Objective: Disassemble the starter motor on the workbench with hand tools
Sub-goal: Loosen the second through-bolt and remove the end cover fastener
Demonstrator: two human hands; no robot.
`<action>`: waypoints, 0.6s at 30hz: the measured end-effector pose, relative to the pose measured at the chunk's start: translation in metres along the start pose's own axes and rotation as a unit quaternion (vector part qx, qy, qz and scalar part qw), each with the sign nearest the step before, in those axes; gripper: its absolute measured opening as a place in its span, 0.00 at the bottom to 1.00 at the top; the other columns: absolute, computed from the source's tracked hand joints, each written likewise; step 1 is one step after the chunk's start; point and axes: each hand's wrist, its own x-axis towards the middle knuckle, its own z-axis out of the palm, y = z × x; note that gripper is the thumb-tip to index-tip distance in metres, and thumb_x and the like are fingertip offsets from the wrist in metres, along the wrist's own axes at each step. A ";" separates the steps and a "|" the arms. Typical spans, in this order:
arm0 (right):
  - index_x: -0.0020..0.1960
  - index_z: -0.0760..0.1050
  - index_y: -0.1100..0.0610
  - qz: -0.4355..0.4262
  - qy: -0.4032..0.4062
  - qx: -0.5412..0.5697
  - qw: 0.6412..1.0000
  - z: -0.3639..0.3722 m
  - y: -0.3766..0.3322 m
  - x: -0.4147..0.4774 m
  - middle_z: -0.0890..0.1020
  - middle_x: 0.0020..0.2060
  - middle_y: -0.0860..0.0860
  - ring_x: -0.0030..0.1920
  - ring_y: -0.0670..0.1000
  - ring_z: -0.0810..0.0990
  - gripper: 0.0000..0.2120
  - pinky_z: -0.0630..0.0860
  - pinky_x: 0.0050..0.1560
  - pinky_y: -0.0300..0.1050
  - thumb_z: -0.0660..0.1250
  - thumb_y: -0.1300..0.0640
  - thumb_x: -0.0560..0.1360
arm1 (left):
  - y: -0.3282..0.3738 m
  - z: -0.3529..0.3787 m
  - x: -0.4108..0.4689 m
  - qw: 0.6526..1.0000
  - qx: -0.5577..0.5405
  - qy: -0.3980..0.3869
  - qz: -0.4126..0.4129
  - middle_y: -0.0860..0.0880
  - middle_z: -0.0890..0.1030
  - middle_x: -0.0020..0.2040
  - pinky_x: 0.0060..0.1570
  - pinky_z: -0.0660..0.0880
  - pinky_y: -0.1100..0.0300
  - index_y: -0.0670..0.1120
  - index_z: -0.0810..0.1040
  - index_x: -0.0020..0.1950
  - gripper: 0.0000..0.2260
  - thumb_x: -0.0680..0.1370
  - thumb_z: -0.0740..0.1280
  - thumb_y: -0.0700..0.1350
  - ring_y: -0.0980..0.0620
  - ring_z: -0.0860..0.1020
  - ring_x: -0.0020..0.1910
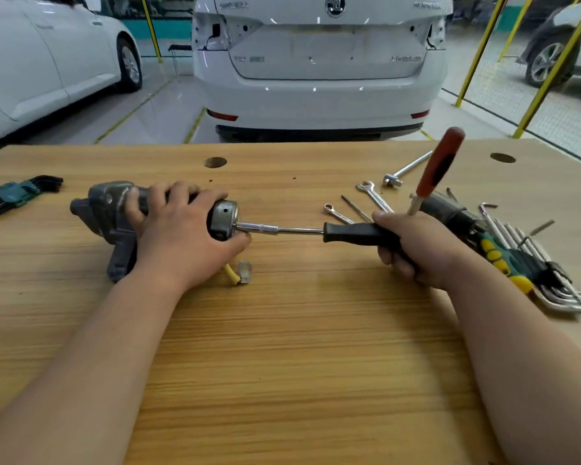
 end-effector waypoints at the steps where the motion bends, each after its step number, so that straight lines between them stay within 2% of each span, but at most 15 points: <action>1: 0.41 0.78 0.59 -0.009 -0.017 0.023 1.000 -0.001 0.000 0.001 0.77 0.24 0.53 0.18 0.48 0.67 0.21 0.64 0.19 0.38 0.61 0.43 0.80 | 0.000 0.000 -0.001 1.000 0.001 0.003 0.000 0.51 0.70 0.65 0.68 0.46 0.41 0.63 0.68 0.65 0.36 0.62 0.53 0.77 0.46 0.58 0.66; 3: 0.49 0.79 0.58 -0.041 -0.057 0.083 0.994 -0.003 0.002 0.005 0.79 0.28 0.53 0.21 0.47 0.69 0.11 0.67 0.20 0.38 0.63 0.51 0.81 | 0.001 0.000 -0.001 1.000 0.002 0.007 -0.003 0.50 0.71 0.64 0.68 0.47 0.41 0.62 0.69 0.65 0.37 0.62 0.52 0.79 0.46 0.59 0.66; 4: 0.51 0.79 0.56 -0.056 -0.070 0.106 0.990 -0.003 0.004 0.007 0.80 0.31 0.53 0.23 0.47 0.71 0.05 0.68 0.21 0.38 0.65 0.56 0.80 | 0.002 0.000 -0.001 1.000 0.002 0.008 -0.007 0.50 0.71 0.64 0.68 0.47 0.41 0.62 0.69 0.65 0.37 0.62 0.51 0.79 0.46 0.59 0.66; 5: 0.51 0.79 0.52 -0.069 -0.076 0.119 0.988 -0.003 0.007 0.009 0.81 0.33 0.53 0.24 0.47 0.72 0.04 0.69 0.22 0.37 0.67 0.60 0.79 | 0.003 0.000 -0.001 1.000 0.003 0.008 -0.009 0.51 0.71 0.64 0.68 0.47 0.40 0.62 0.70 0.64 0.37 0.62 0.51 0.80 0.46 0.59 0.66; 8: 0.45 0.80 0.44 -0.100 -0.072 0.097 0.988 -0.005 0.014 0.010 0.79 0.29 0.47 0.25 0.45 0.74 0.14 0.70 0.23 0.35 0.70 0.64 0.75 | 0.004 0.000 -0.001 1.000 0.000 0.001 -0.017 0.51 0.71 0.64 0.69 0.48 0.40 0.62 0.70 0.64 0.37 0.63 0.51 0.79 0.46 0.59 0.66; 10: 0.44 0.80 0.44 -0.109 -0.068 0.096 0.987 -0.004 0.013 0.007 0.79 0.30 0.47 0.26 0.45 0.75 0.15 0.71 0.25 0.35 0.71 0.65 0.74 | 0.004 -0.003 -0.002 1.000 -0.002 -0.010 -0.020 0.51 0.71 0.64 0.70 0.49 0.39 0.61 0.70 0.65 0.37 0.63 0.52 0.79 0.46 0.59 0.66; 12: 0.48 0.79 0.45 -0.110 -0.049 0.082 0.989 -0.002 0.012 0.004 0.81 0.32 0.49 0.27 0.46 0.77 0.12 0.73 0.28 0.36 0.71 0.62 0.75 | 0.006 -0.006 -0.001 1.000 -0.004 -0.020 -0.020 0.50 0.71 0.64 0.69 0.49 0.39 0.60 0.71 0.65 0.37 0.63 0.53 0.79 0.46 0.58 0.65; 15: 0.51 0.79 0.44 -0.075 -0.024 0.031 0.996 0.000 0.007 0.002 0.86 0.38 0.48 0.29 0.47 0.81 0.04 0.76 0.30 0.35 0.68 0.52 0.78 | 0.006 -0.005 -0.002 0.999 0.004 -0.022 -0.024 0.51 0.71 0.63 0.69 0.49 0.39 0.60 0.71 0.64 0.36 0.64 0.53 0.78 0.47 0.58 0.64; 18: 0.51 0.81 0.47 -0.035 -0.035 0.003 0.999 0.000 0.000 0.002 0.86 0.36 0.51 0.27 0.49 0.80 0.15 0.76 0.31 0.38 0.59 0.41 0.81 | 0.004 -0.005 -0.002 0.999 -0.005 -0.023 -0.025 0.51 0.72 0.61 0.68 0.48 0.41 0.60 0.72 0.63 0.35 0.65 0.53 0.78 0.47 0.59 0.64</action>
